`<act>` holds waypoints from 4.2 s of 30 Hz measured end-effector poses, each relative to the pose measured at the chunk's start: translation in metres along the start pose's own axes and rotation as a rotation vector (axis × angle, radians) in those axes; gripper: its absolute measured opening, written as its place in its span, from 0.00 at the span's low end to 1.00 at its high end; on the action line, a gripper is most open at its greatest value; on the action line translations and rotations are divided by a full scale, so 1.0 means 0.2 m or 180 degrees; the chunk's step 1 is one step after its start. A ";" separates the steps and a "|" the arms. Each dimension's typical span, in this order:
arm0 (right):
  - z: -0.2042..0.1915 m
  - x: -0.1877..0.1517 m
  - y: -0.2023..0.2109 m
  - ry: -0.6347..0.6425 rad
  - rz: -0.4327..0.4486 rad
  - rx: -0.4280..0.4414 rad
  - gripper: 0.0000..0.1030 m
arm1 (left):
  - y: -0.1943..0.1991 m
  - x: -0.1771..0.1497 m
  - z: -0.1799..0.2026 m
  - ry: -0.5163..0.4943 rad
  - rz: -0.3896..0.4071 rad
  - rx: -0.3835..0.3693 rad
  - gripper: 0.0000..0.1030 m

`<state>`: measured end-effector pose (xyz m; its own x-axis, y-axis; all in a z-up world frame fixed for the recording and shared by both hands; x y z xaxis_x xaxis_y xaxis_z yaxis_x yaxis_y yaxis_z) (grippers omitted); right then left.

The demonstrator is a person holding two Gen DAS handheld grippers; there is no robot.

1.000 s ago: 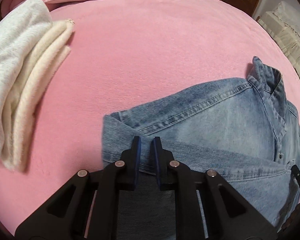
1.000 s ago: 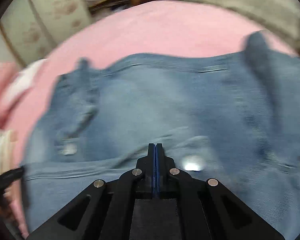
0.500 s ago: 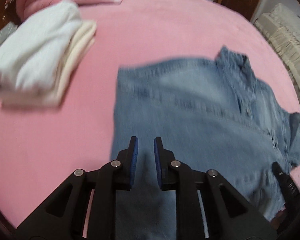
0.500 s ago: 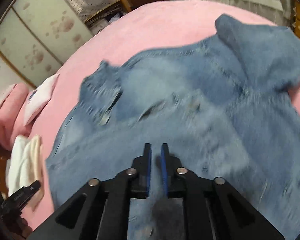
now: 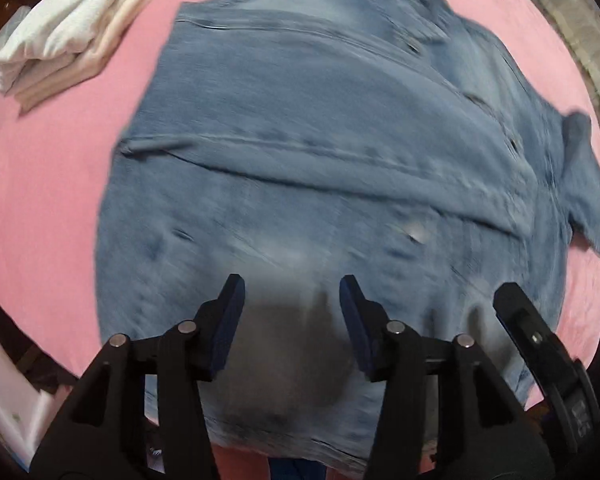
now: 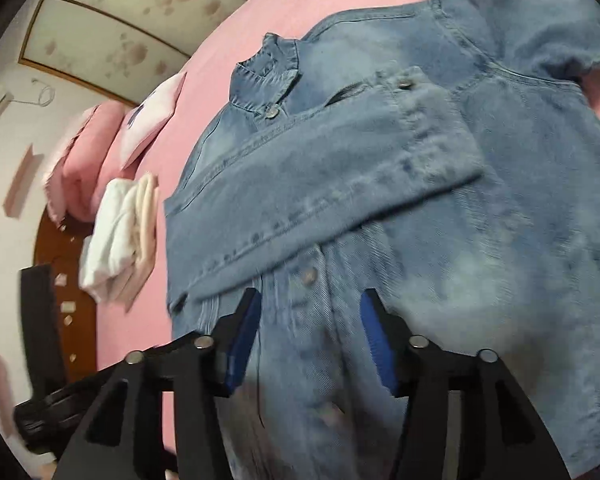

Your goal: Fold large clothes

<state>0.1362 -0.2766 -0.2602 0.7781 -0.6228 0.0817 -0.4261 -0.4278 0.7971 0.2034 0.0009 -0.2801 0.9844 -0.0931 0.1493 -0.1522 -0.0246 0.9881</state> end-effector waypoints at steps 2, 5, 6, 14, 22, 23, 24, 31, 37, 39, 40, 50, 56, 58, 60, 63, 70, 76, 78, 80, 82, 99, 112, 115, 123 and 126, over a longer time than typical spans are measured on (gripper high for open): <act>0.09 0.03 0.08 -0.0048 -0.0039 0.0016 0.62 | 0.02 -0.03 0.19 -0.0165 -0.0052 0.0002 0.45; 0.28 0.12 0.24 -0.0186 -0.0002 -0.0028 0.66 | 0.06 -0.05 0.47 -0.0287 -0.0087 -0.0085 0.45; 0.35 0.16 0.29 -0.0250 0.0029 -0.0066 0.66 | 0.07 -0.06 0.58 -0.0306 -0.0111 -0.0140 0.45; 0.95 0.48 0.69 -0.1032 0.0402 -0.0118 0.66 | 0.13 -0.07 1.26 -0.0728 -0.0214 -0.0262 0.51; 1.45 0.90 0.94 -0.1601 0.0947 -0.0150 0.66 | 0.12 -0.05 1.64 -0.1028 -0.0296 -0.0146 0.57; 1.51 0.94 0.95 -0.1678 0.1012 -0.0157 0.66 | 0.12 -0.05 1.67 -0.1037 -0.0306 -0.0136 0.57; 1.57 1.00 0.97 -0.1761 0.1089 -0.0163 0.65 | 0.11 -0.04 1.70 -0.1039 -0.0325 -0.0116 0.57; 1.93 1.31 1.01 -0.2258 0.1500 -0.0070 0.52 | 0.09 0.03 1.71 -0.0812 -0.0358 -0.0073 0.57; 2.05 1.55 1.01 -0.2522 0.1764 -0.0163 0.26 | 0.08 0.09 1.73 -0.0680 -0.0367 -0.0095 0.57; 2.07 1.61 1.02 -0.2570 0.1820 -0.0239 0.18 | 0.09 0.11 1.72 -0.0630 -0.0342 -0.0053 0.57; 2.08 1.62 1.03 -0.2584 0.1832 -0.0244 0.14 | 0.09 0.12 1.71 -0.0604 -0.0329 -0.0044 0.57; 1.57 1.67 1.25 -0.1788 0.2406 -0.1486 0.04 | 0.14 0.14 1.46 -0.0148 -0.0182 -0.0040 0.57; 0.99 1.61 1.40 -0.0932 0.3035 -0.1910 0.04 | 0.21 0.11 1.17 0.0121 -0.0040 -0.0093 0.57; 0.82 1.57 1.45 -0.0743 0.3194 -0.1833 0.04 | 0.24 0.09 1.08 0.0130 0.0052 -0.0082 0.57; 0.66 1.53 1.49 -0.0566 0.3330 -0.1732 0.04 | 0.28 0.07 0.98 0.0124 0.0166 -0.0082 0.57; 0.42 1.44 1.55 -0.0268 0.3475 -0.1594 0.04 | 0.32 0.05 0.84 0.0099 0.0272 -0.0101 0.57; -0.19 1.23 1.43 0.0514 0.3471 -0.0973 0.04 | 0.39 0.01 0.50 0.0208 0.0455 -0.0197 0.57; -0.60 1.14 0.99 0.1086 0.2998 -0.0659 0.04 | 0.44 0.00 0.20 0.0241 0.0586 -0.0074 0.57; -0.68 1.12 0.76 0.1225 0.2735 -0.0577 0.04 | 0.43 0.00 0.11 0.0278 0.0588 -0.0083 0.57; -0.74 1.08 0.51 0.1471 0.2504 -0.0680 0.04 | 0.40 0.00 0.02 0.0303 0.0553 -0.0078 0.57; -0.76 1.03 0.21 0.1834 0.2300 -0.0762 0.04 | 0.37 0.00 -0.06 0.0309 0.0527 -0.0074 0.58; -0.64 0.64 -0.43 0.2307 0.0869 -0.0889 0.59 | 0.10 0.24 -0.15 0.0000 0.0392 -0.1256 0.72; -0.18 0.61 0.05 0.1745 0.0798 -0.1143 0.59 | -0.20 0.36 0.15 0.0724 0.0114 -0.1057 0.72; -0.03 0.68 0.11 0.1634 0.0764 -0.1246 0.59 | -0.18 0.40 0.20 0.0848 0.0274 -0.0848 0.72; 0.30 0.89 0.27 0.1370 0.0799 -0.1505 0.59 | -0.14 0.50 0.35 0.1012 0.0419 -0.0606 0.15; 0.40 1.00 0.31 0.1258 0.0732 -0.1475 0.59 | -0.01 0.53 0.36 0.1152 0.0724 -0.0678 0.11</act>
<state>0.2282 -0.4795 -0.2421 0.8395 -0.3390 0.4246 -0.4277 0.0697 0.9012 0.3013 -0.0802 -0.2684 0.9014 0.2813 0.3292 -0.3832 0.1643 0.9089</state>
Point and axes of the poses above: each gripper's, at about its wrist camera, not at the fingertips, and y roughly against the way its jaws point, z to its right, x to its top, the point moved 1 cm from there along -y, roughly the way its jaws point, and after that the axes turned 10 degrees about -y, right-handed, at the moved point
